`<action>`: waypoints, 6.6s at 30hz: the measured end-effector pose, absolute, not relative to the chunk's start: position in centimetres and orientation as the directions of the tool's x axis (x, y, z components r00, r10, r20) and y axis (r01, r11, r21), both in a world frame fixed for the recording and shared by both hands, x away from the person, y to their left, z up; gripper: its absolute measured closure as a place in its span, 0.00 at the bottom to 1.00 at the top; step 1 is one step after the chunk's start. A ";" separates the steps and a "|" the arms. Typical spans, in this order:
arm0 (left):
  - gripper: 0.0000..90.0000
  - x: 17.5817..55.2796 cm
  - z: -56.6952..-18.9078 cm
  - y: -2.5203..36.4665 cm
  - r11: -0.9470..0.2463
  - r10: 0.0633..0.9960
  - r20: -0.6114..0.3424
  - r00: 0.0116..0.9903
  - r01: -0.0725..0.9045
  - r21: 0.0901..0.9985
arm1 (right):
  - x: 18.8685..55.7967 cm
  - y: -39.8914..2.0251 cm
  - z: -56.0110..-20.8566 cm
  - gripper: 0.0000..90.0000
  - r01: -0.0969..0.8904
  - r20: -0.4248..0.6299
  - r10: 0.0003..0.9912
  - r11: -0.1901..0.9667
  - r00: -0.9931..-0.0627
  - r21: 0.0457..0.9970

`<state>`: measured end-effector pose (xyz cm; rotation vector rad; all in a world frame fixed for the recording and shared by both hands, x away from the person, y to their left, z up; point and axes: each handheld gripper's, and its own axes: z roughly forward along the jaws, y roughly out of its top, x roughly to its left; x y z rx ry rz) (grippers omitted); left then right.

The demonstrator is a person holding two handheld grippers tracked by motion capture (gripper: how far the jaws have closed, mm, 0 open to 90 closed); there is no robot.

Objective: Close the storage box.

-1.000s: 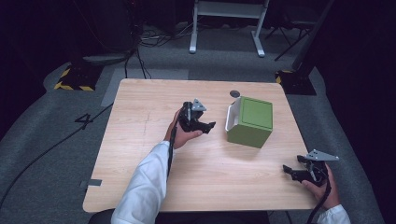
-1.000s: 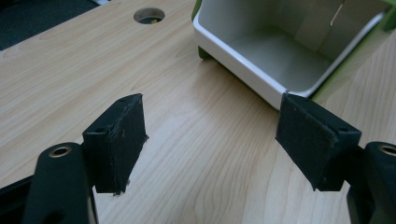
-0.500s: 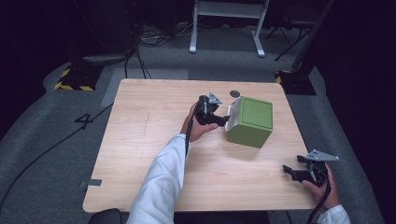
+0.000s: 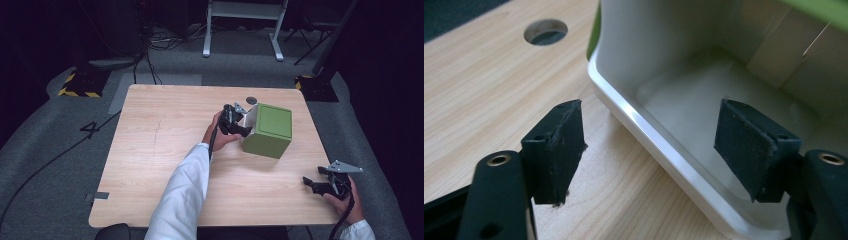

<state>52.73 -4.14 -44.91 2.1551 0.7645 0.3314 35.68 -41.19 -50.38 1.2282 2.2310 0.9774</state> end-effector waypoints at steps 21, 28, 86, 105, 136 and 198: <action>0.62 53.2 -46.3 -3.8 -0.499 0.631 -0.056 0.774 0.460 0.734 | 35.6 -41.2 -50.4 0.20 0.558 -0.021 0.847 0.368 -0.530 0.743; 0.63 53.5 -46.3 -2.6 -0.494 0.643 -0.057 0.764 0.470 0.732 | 35.6 -41.2 -50.4 0.20 0.558 -0.021 0.847 0.368 -0.531 0.743; 0.61 54.9 -44.4 4.7 -0.461 0.734 0.013 0.679 0.484 0.744 | 35.6 -41.1 -50.4 0.20 0.551 -0.032 0.846 0.375 -0.531 0.745; 0.43 52.8 -41.1 6.6 -0.530 0.717 0.126 0.685 0.419 0.737 | 35.5 -41.1 -50.4 0.20 0.552 -0.032 0.847 0.373 -0.530 0.745; 0.19 46.2 -40.1 10.3 -0.681 0.650 0.294 0.700 0.365 0.635 | 35.5 -41.1 -50.4 0.20 0.555 -0.028 0.849 0.370 -0.528 0.745; 0.18 35.1 -50.4 23.3 -0.436 0.794 -0.003 0.608 0.573 0.694 | 35.5 -41.1 -50.4 0.19 0.554 -0.031 0.850 0.371 -0.527 0.746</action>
